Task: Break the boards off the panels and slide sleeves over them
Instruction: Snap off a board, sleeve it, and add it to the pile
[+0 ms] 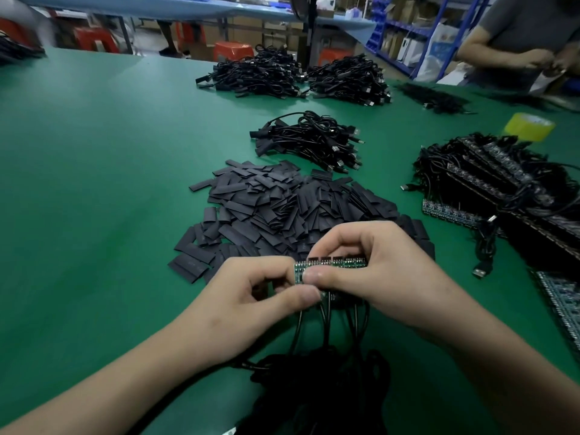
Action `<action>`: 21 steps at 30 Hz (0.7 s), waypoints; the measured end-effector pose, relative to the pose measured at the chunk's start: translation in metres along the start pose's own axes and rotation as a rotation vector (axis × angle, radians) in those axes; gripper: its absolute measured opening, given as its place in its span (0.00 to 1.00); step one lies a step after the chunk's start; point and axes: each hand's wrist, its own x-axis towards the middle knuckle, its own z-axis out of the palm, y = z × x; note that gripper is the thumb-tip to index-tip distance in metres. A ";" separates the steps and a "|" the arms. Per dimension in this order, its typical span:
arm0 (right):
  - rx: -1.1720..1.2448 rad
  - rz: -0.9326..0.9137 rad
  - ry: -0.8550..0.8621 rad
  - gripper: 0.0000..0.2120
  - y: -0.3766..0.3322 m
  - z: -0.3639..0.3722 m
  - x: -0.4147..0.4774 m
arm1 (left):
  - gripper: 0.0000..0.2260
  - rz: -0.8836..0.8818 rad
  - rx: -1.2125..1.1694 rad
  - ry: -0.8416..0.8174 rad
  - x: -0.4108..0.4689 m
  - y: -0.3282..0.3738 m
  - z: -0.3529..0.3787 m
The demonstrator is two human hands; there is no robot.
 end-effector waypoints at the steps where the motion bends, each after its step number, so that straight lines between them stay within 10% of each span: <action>1: 0.061 0.018 -0.007 0.10 0.002 0.002 -0.001 | 0.14 -0.006 -0.020 0.009 0.000 -0.001 -0.001; 10: 0.167 0.131 -0.061 0.18 0.013 0.005 -0.006 | 0.13 0.049 0.126 0.000 0.003 -0.001 -0.001; 21: 0.240 0.016 -0.125 0.05 0.015 0.011 -0.011 | 0.20 0.067 0.047 -0.117 0.005 -0.005 -0.006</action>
